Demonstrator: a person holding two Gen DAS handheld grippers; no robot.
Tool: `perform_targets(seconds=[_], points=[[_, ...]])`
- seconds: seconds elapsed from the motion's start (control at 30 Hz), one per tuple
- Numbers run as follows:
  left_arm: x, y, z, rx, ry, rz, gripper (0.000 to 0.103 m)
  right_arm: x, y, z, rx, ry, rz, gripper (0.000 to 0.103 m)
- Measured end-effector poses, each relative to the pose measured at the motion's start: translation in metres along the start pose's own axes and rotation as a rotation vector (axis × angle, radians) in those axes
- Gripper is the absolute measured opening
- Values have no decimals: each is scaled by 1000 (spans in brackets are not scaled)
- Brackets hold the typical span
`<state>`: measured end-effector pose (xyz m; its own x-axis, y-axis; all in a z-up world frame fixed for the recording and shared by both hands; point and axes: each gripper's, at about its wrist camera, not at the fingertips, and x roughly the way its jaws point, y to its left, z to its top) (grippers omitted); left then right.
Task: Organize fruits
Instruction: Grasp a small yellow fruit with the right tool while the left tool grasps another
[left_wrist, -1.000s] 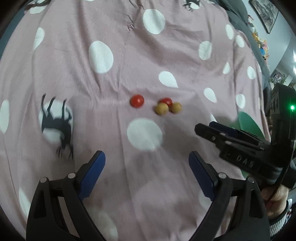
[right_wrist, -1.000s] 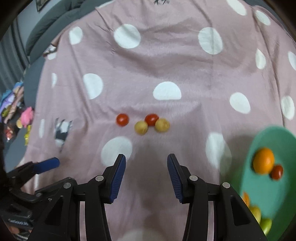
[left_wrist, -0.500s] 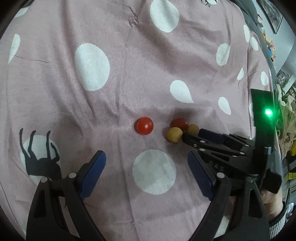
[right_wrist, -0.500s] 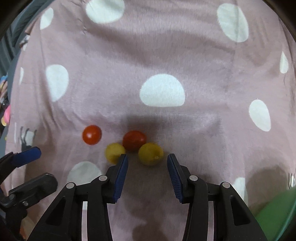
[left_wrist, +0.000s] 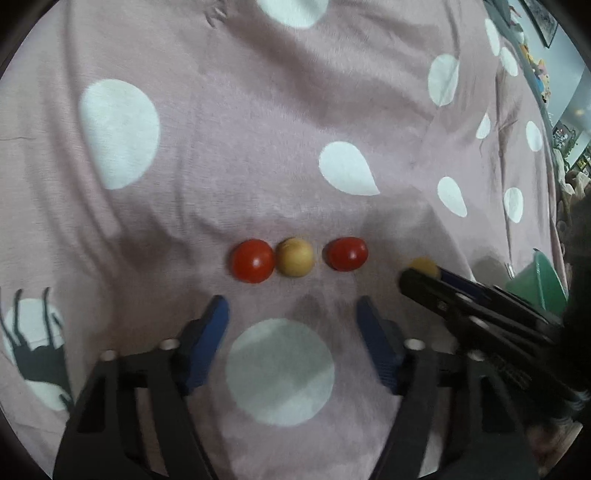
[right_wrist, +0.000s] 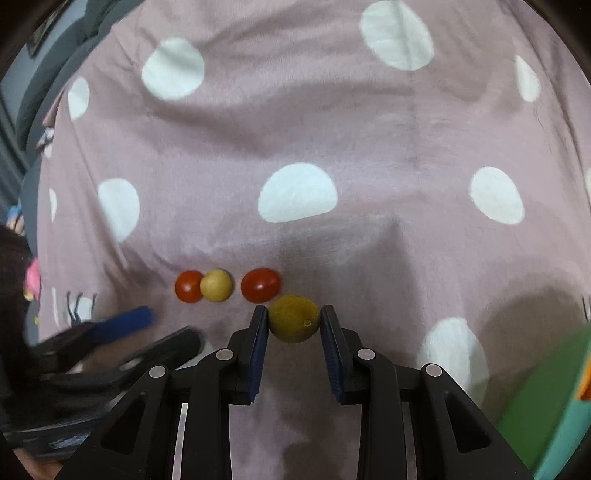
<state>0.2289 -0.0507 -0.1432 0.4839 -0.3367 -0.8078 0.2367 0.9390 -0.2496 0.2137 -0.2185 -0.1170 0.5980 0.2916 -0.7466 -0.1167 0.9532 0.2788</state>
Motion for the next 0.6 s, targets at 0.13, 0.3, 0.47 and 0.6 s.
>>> perform_targets(seconds=[0.13,0.3,0.47,0.6], points=[[15,1,4,-21,23,-33,63,-12,1,-6,-6,-6,21,31],[20,6,10,-57,4,-69,60,-18,3,-5,-40,-26,24,30],[17,4,7,-48,24,-101,51,-28,3,-1,-16,-45,55,31],[15,-1,5,-36,16,-131,51,-30,6,-1,-18,-55,70,31]])
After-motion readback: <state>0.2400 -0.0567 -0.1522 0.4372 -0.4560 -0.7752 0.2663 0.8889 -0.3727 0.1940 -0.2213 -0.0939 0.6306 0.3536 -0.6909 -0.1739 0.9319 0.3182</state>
